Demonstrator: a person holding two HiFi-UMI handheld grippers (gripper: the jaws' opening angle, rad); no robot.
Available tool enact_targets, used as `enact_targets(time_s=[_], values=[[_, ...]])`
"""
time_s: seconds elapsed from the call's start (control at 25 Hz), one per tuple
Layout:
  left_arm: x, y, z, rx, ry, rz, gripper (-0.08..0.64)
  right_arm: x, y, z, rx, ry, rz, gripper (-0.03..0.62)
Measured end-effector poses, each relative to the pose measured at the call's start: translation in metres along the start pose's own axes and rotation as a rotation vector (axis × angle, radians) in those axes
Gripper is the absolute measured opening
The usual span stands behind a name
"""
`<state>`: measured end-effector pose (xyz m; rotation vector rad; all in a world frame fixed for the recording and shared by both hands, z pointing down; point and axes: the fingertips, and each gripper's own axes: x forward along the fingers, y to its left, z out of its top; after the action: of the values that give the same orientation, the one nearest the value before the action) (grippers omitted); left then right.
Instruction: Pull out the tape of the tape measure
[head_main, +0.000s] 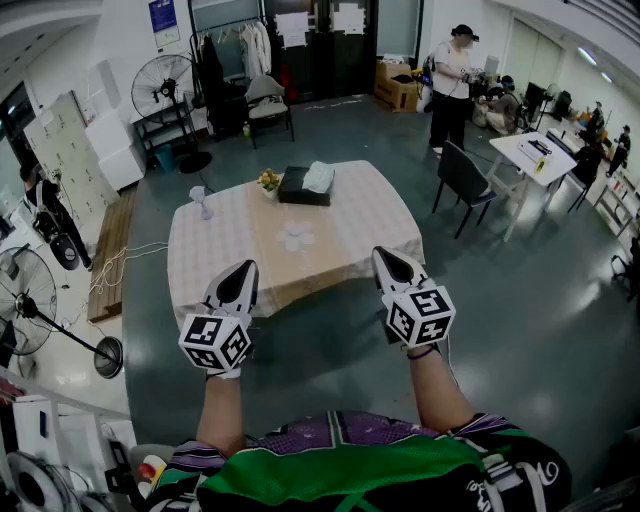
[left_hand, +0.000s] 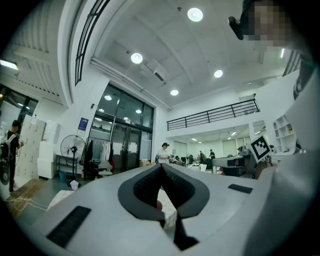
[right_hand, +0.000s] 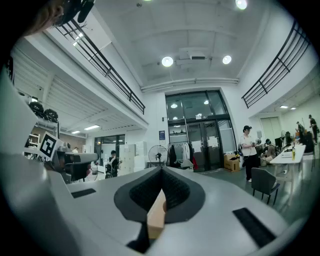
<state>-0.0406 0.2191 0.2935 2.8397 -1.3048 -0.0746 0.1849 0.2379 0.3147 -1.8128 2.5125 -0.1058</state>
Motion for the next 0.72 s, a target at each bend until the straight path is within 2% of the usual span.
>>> enact_targets(time_s=[0.2, 0.32, 0.4, 0.64, 0.72], values=[[-0.004, -0.001, -0.002, -0.005, -0.002, -0.003, 0.021, -0.001, 0.005, -0.014, 0.003, 0.034, 0.012, 0.005], [-0.005, 0.009, 0.0, -0.034, -0.013, -0.006, 0.021, 0.002, 0.009, -0.02, 0.011, 0.04, 0.013, 0.005], [-0.001, 0.014, 0.004, -0.05, -0.02, -0.029, 0.021, 0.007, 0.013, -0.02, -0.014, 0.049, 0.012, 0.005], [0.019, 0.024, 0.007, 0.007, -0.012, -0.107, 0.021, 0.028, 0.019, -0.029, -0.021, 0.055, 0.008, 0.005], [0.025, 0.029, 0.002, -0.003, -0.009, -0.133, 0.021, 0.034, 0.025, -0.033, -0.03, 0.059, 0.012, 0.005]])
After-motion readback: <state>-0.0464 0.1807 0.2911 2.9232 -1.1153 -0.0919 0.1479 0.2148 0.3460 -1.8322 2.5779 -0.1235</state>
